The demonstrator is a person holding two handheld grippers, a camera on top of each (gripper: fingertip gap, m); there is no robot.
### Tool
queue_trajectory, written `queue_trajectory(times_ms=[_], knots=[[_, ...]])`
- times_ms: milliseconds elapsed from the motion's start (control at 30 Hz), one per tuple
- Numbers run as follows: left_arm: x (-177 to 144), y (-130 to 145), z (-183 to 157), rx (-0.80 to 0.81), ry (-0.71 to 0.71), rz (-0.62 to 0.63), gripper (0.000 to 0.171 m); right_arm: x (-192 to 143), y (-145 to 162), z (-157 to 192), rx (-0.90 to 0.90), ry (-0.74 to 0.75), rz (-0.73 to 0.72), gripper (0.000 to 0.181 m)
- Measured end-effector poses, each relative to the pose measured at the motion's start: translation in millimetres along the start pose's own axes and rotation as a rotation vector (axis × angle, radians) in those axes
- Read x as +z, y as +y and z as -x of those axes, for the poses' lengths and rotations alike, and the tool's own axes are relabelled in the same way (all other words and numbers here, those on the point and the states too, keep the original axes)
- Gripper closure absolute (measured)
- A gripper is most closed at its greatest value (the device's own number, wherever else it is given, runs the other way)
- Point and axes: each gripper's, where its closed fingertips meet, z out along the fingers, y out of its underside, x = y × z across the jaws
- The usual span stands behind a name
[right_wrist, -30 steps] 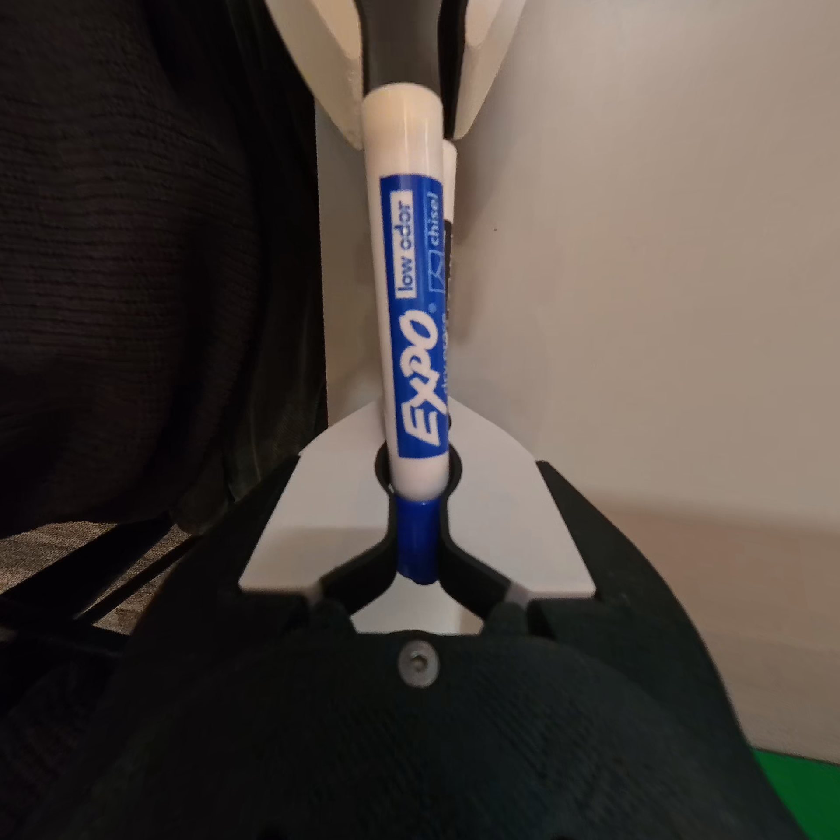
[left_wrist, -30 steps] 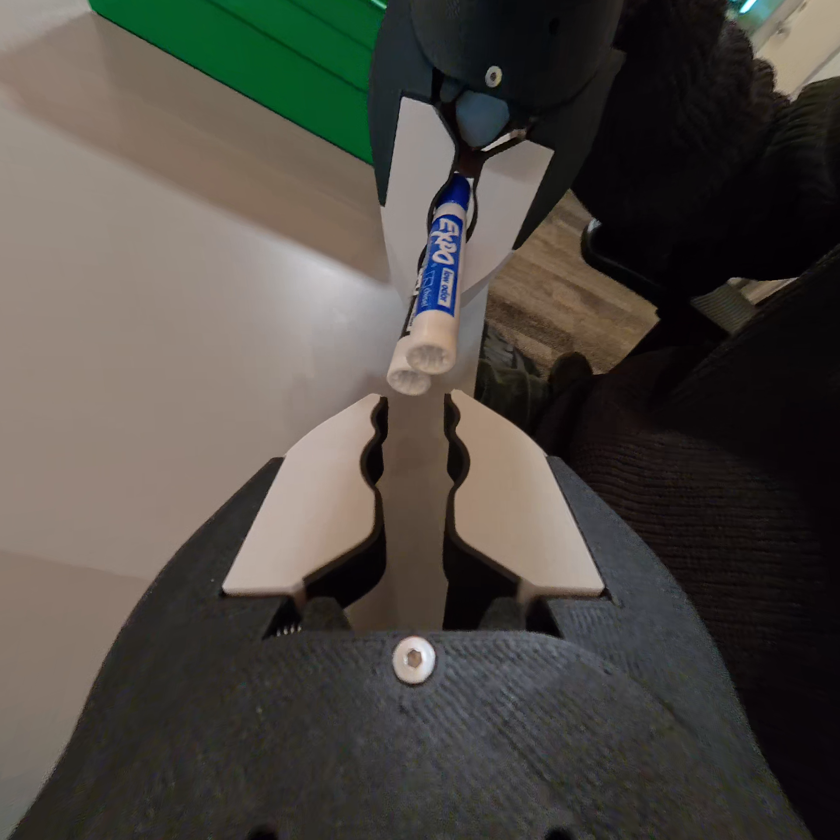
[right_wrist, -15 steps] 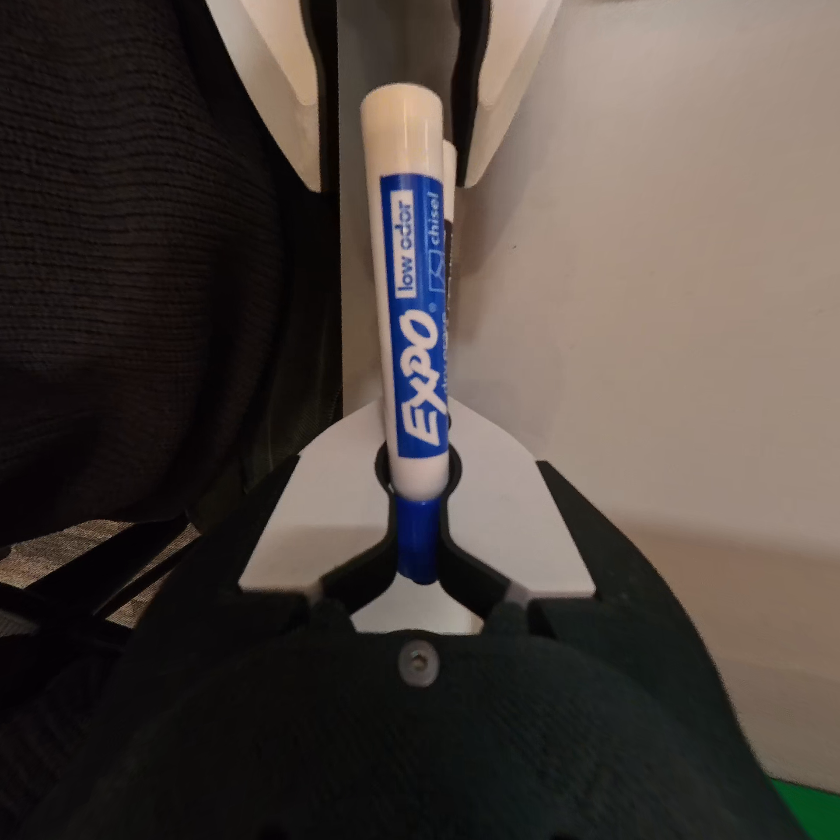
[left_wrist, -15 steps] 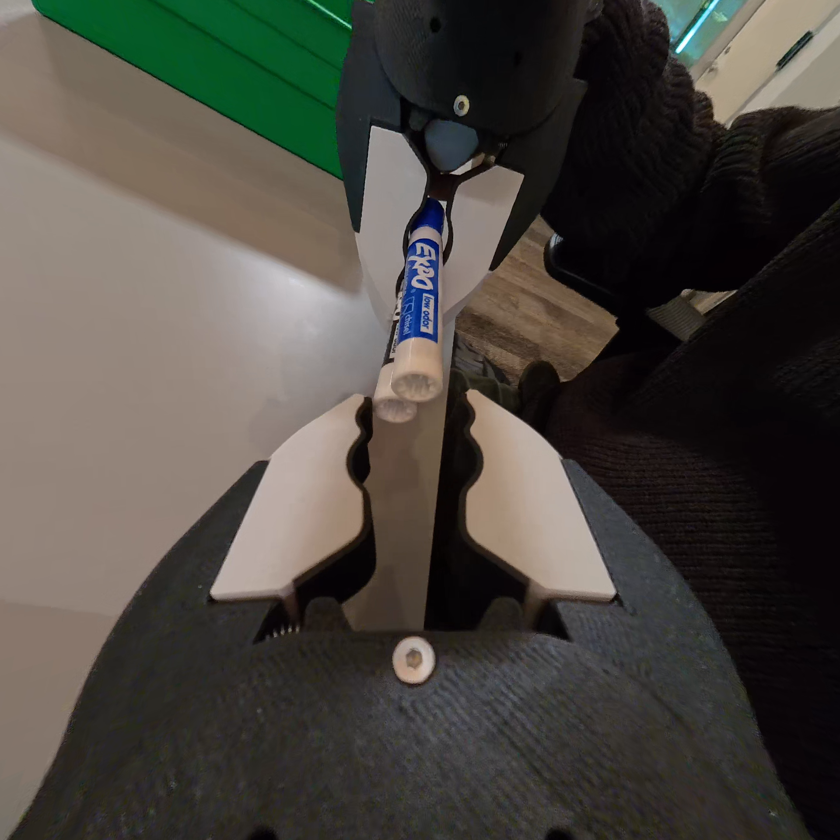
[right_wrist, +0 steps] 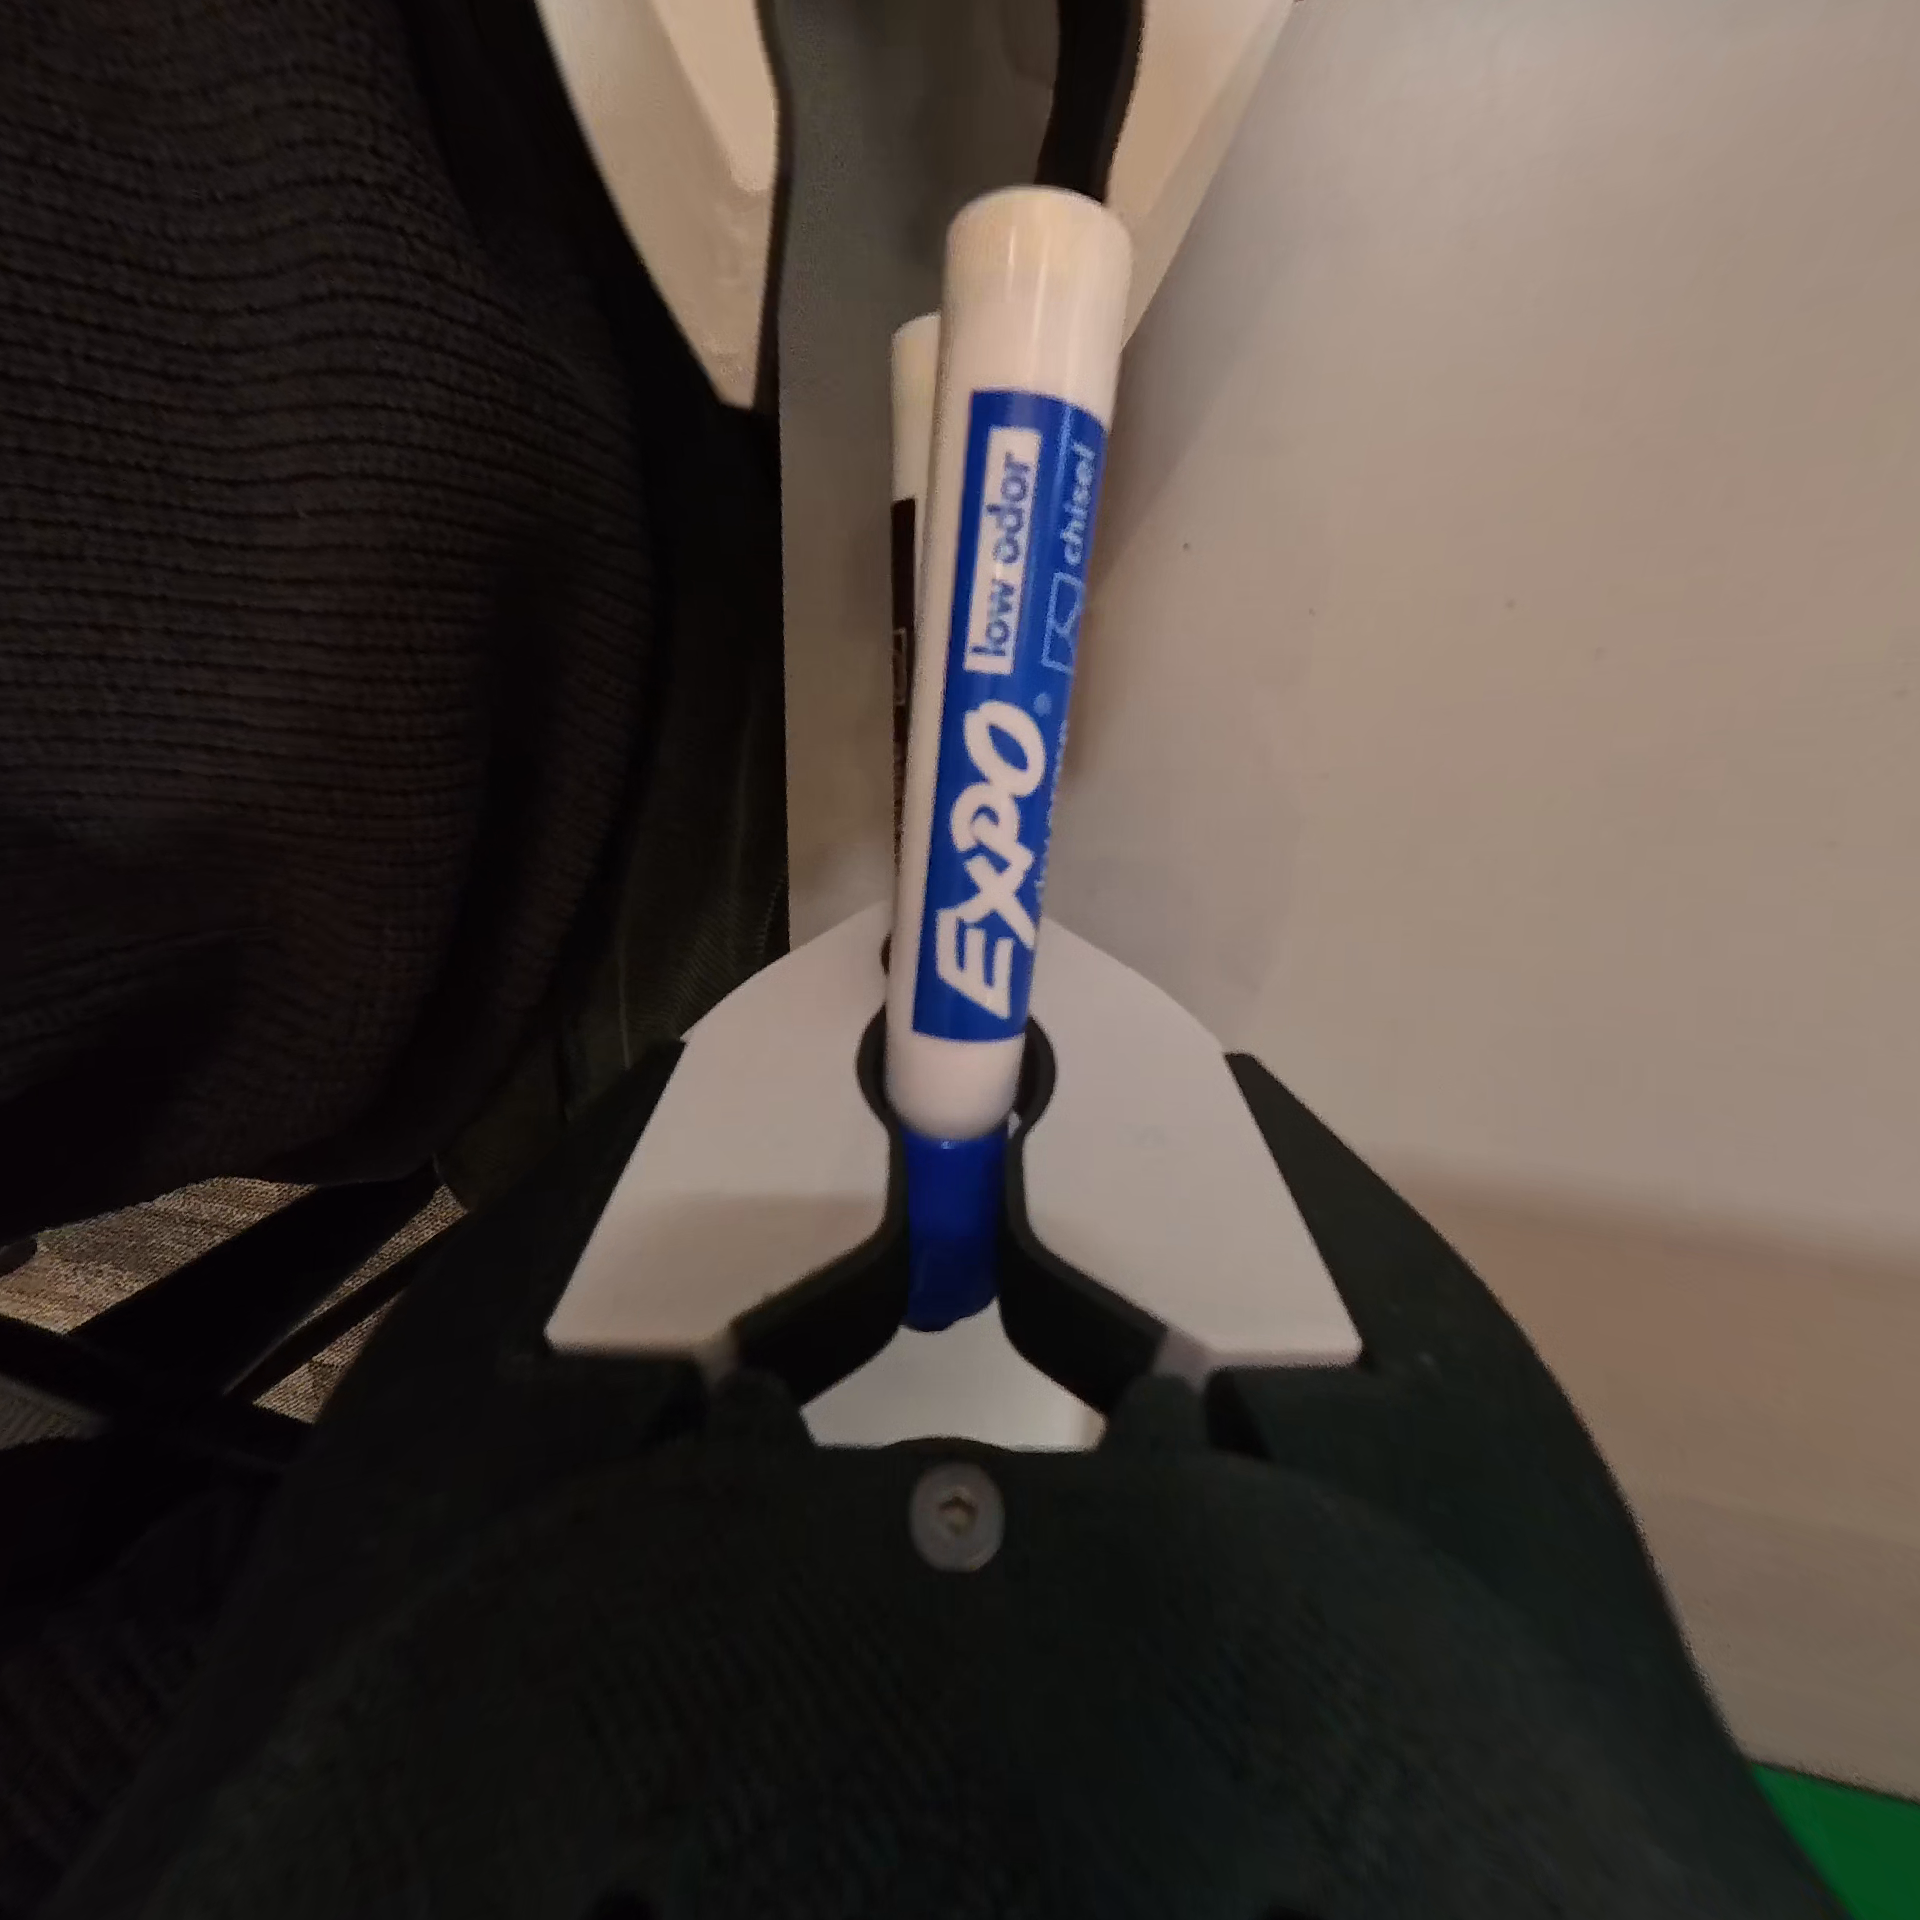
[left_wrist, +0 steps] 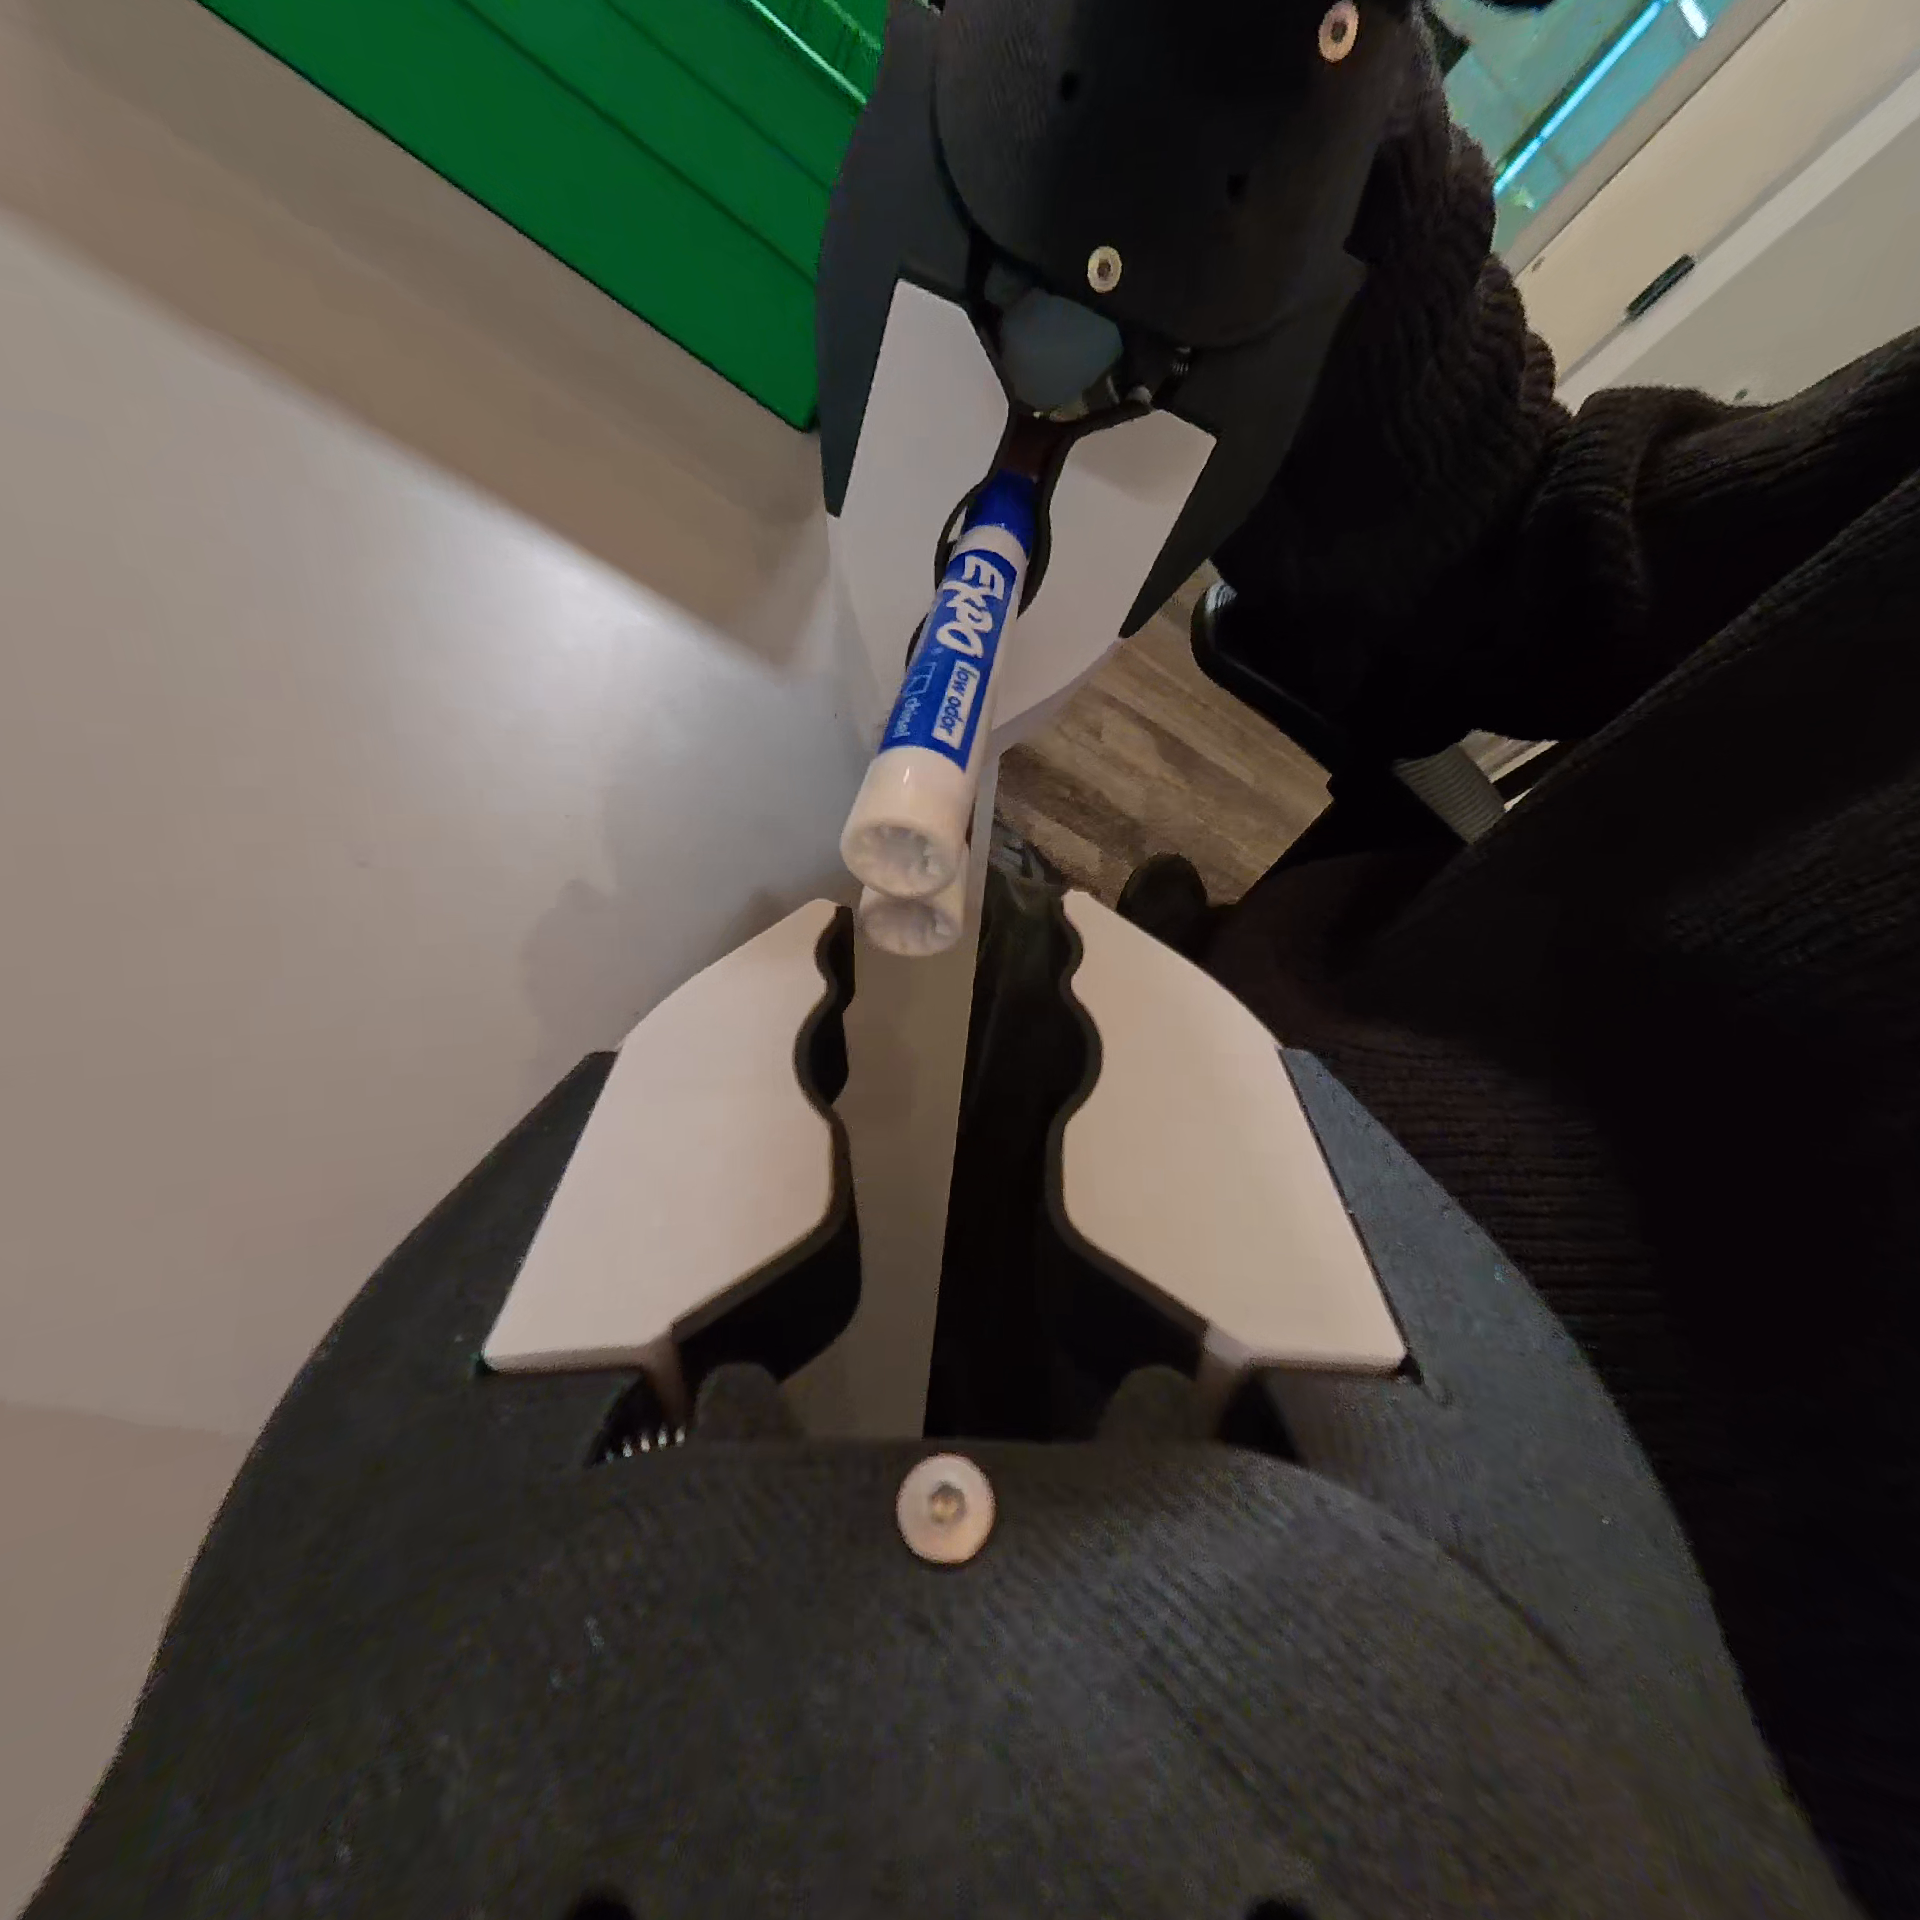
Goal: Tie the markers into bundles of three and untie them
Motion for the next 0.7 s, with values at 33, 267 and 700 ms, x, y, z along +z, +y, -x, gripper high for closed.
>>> queue_trajectory(times_ms=[33, 267, 700], knots=[[1, 2, 1, 0.014, -0.011, 0.01, 0.134, 0, 0, 0, 0.0, 0.0, 0.001, 0.166], [-2, -5, 8, 0.196, -0.148, -0.023, 0.127, 0, 0, 1, -0.004, 0.003, 0.005, 0.166], [-2, -11, -1, 0.293, -0.161, -0.056, 0.129, -2, 3, -2, 0.003, 0.02, 0.013, 0.166]])
